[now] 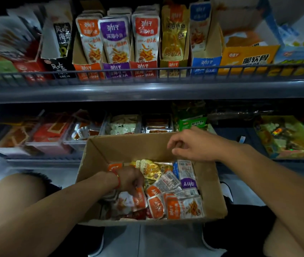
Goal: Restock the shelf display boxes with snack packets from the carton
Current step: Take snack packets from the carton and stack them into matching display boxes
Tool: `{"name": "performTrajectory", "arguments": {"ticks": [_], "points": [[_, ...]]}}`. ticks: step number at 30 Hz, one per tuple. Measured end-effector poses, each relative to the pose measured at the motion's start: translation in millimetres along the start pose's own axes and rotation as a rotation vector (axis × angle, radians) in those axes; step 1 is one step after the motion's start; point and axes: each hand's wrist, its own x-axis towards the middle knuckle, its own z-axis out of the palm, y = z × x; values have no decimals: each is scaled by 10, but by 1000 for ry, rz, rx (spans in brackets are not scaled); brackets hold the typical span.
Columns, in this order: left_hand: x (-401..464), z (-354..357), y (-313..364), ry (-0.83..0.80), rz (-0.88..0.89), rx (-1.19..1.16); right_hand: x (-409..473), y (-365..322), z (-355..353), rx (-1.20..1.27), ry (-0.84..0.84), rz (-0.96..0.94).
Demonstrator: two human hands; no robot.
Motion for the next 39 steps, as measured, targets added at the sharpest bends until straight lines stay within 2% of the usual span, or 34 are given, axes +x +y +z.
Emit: {"name": "performTrajectory", "arguments": {"ticks": [1,2,6,9,12,14,16,19,22,28,31,33,34,36,38,39], "points": [[-709,-388,717,10,57,-35,2,-2,-3,1,-4,4],[-1056,-631,1128,99,193,16,4,-7,-9,3,-6,7],[-1324,-1003,1272,231,247,-250,17,-56,-31,92,7,1],[-1504,-1192,1417,369,361,-428,51,-101,-17,189,46,-15],[-1584,-1283,1452,422,415,-655,85,-156,-55,260,178,-13],[-1705,-1366,1464,462,443,-726,83,-201,-123,358,272,10],[-1804,-1440,1415,434,436,-673,81,-248,-192,467,347,36],[-1932,-1517,1320,442,401,-455,69,-296,-261,593,420,82],[-2036,-1611,1241,566,433,-534,51,-371,-276,735,472,149],[-2143,-1830,1040,830,405,-902,213,-698,-431,923,560,201],[-2187,-1979,939,976,401,-1120,421,-936,-696,896,651,156],[-2222,-2081,838,1150,415,-1210,593,-1085,-935,801,745,104],[-2232,-2112,777,1259,397,-1152,684,-1158,-1069,718,804,70],[-2230,-2126,659,1452,269,-788,862,-1322,-1341,519,896,-21],[-2191,-2107,613,1544,173,-414,1018,-1507,-1585,356,927,-126],[-2166,-2107,621,1555,173,-313,1092,-1600,-1692,271,929,-157]]}}
